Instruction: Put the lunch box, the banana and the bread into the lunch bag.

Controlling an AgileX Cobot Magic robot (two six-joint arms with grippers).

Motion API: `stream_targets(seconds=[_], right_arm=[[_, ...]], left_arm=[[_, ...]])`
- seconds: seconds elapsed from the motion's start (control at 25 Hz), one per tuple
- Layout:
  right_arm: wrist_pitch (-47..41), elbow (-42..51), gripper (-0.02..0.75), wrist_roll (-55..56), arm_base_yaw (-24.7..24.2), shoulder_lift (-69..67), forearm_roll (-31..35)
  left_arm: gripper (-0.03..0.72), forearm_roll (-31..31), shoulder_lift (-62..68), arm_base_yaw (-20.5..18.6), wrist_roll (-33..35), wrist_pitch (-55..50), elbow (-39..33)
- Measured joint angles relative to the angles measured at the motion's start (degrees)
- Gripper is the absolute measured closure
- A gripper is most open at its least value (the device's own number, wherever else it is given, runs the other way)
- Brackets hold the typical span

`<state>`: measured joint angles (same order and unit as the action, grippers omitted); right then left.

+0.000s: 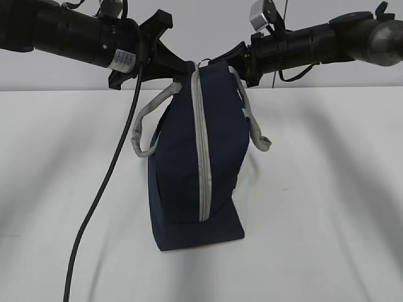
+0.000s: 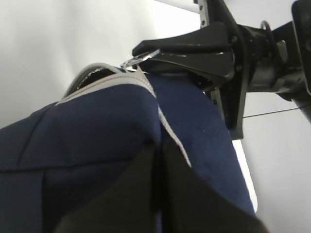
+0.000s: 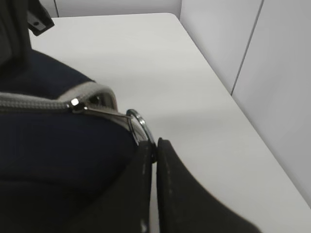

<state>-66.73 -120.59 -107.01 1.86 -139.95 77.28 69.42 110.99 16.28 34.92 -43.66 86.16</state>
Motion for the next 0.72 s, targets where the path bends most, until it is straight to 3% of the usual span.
stream_targets(seconds=[0.56,0.64,0.72], right_arm=[[0.5,0.0,0.731,4.8,0.0,-1.6,2.0],[0.3,0.0,0.669,7.0,-0.1,-1.6,2.0],[0.5,-0.1,0.541,10.7,-0.5,-1.6,2.0]], left_arm=[[0.678,-2.1,0.0,-0.1,0.4,0.0,0.5],[0.636,-3.2,0.0,-0.4,0.5,0.0,0.5],[0.539,-5.0,0.0,-0.7,0.5,0.2,0.7]])
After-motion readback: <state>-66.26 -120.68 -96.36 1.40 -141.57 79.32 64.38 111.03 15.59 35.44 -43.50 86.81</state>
